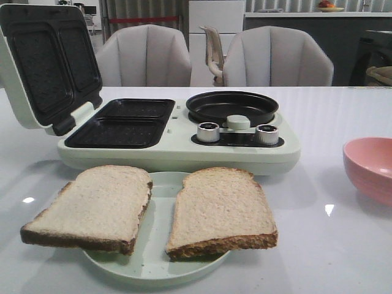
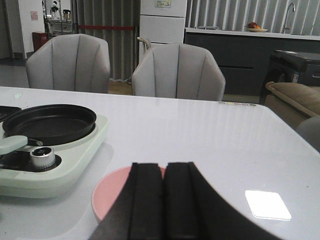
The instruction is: Make breakfast with bread and shrimp
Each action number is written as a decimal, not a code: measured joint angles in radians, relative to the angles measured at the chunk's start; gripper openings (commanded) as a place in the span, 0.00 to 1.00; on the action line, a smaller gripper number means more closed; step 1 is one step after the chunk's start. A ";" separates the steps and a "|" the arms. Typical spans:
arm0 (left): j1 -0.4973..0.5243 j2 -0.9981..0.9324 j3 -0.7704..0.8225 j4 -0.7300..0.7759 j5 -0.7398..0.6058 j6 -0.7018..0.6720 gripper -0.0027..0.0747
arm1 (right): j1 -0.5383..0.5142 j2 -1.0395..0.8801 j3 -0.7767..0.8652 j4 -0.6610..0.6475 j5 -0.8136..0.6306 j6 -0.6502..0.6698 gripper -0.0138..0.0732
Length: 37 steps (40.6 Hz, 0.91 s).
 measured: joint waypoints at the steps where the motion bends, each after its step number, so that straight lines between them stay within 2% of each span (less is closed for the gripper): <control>1: 0.000 0.000 0.000 0.000 0.000 0.000 0.16 | 0.000 0.000 0.000 0.000 0.000 0.000 0.21; 37: 0.000 0.000 0.000 0.000 0.000 0.000 0.16 | 0.000 0.000 0.000 0.012 -0.032 0.000 0.21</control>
